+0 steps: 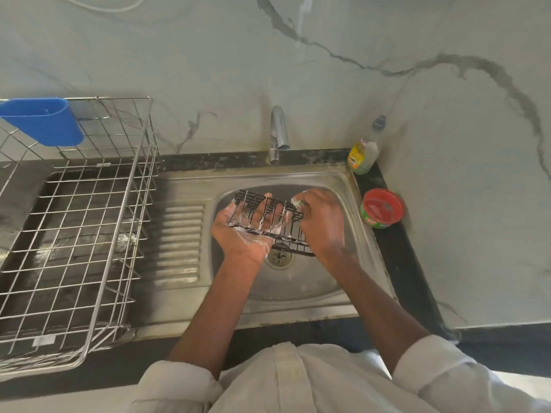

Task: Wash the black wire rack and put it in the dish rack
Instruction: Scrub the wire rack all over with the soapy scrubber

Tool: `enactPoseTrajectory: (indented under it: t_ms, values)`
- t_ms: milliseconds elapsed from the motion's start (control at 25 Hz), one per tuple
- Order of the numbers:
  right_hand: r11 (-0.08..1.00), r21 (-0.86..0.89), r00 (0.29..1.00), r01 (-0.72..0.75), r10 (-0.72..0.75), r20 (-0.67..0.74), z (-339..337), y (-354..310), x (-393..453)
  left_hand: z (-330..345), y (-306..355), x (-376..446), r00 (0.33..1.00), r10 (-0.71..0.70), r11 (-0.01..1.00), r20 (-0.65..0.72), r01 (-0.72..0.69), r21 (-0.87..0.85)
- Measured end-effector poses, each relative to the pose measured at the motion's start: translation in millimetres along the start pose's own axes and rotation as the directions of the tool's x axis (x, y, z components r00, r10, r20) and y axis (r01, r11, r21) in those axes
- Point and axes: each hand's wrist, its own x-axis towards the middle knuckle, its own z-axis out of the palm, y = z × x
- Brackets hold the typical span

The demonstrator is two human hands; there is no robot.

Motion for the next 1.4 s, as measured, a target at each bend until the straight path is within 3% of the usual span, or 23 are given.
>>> enactPoseTrajectory:
  t_ms: [120,200,320,520,680,840,960,1000,1160,1280,1320,1400]
  values:
    - [0.993,0.057,0.994,0.099,-0.101,0.045,-5.1,2.9,-45.0,2.8,2.9,3.8,1.000,0.030,0.999,-0.001,-0.030,-0.025]
    - [0.995,0.089,0.997,0.043,-0.048,0.053,-7.5,4.4,-51.1,2.0,2.8,4.7,0.999,0.039,0.999,-0.020,-0.040,-0.021]
    - [0.975,0.213,0.995,-0.058,0.075,-0.073,-4.3,-7.4,-17.3,2.6,0.3,-0.5,1.000,0.026,1.000,-0.015,-0.025,0.018]
    - [0.981,0.112,0.983,0.158,-0.167,0.078,-3.3,-15.4,-47.6,2.8,0.3,-0.5,0.998,0.059,0.997,-0.012,-0.060,-0.043]
    - [0.985,0.135,0.994,-0.104,0.105,0.002,-6.2,-3.4,-18.5,1.1,-3.2,-0.6,0.999,0.037,0.999,-0.014,-0.037,0.012]
    - [0.989,0.110,0.990,0.095,-0.105,0.093,-3.2,0.2,-38.3,1.4,4.3,1.1,0.998,0.066,0.994,-0.017,-0.068,-0.081]
    - [0.982,0.082,0.985,-0.169,0.170,-0.008,-10.9,21.4,-25.0,0.7,2.1,1.4,0.998,0.059,0.998,-0.032,-0.060,-0.012]
    - [0.977,0.098,0.980,-0.189,0.194,-0.037,-9.4,17.7,-15.8,0.4,0.3,1.5,0.998,0.056,0.998,-0.024,-0.057,0.000]
    - [0.999,0.054,0.999,0.003,-0.005,0.036,-4.1,7.7,-17.6,-2.7,4.0,5.7,0.996,0.063,0.996,-0.057,-0.067,-0.064]
    - [0.975,0.003,0.974,-0.224,0.224,0.020,-12.3,31.6,-34.1,-3.3,11.3,9.4,0.992,0.097,0.985,-0.085,-0.108,-0.132]
    - [0.971,0.007,0.971,-0.241,0.241,0.013,-9.7,26.8,-38.7,-2.6,11.3,10.0,0.991,0.104,0.983,-0.083,-0.116,-0.144]
    - [0.998,0.056,0.998,-0.040,0.037,0.041,3.8,-3.3,-47.3,-4.1,8.6,12.9,0.992,0.112,0.984,-0.051,-0.117,-0.132]
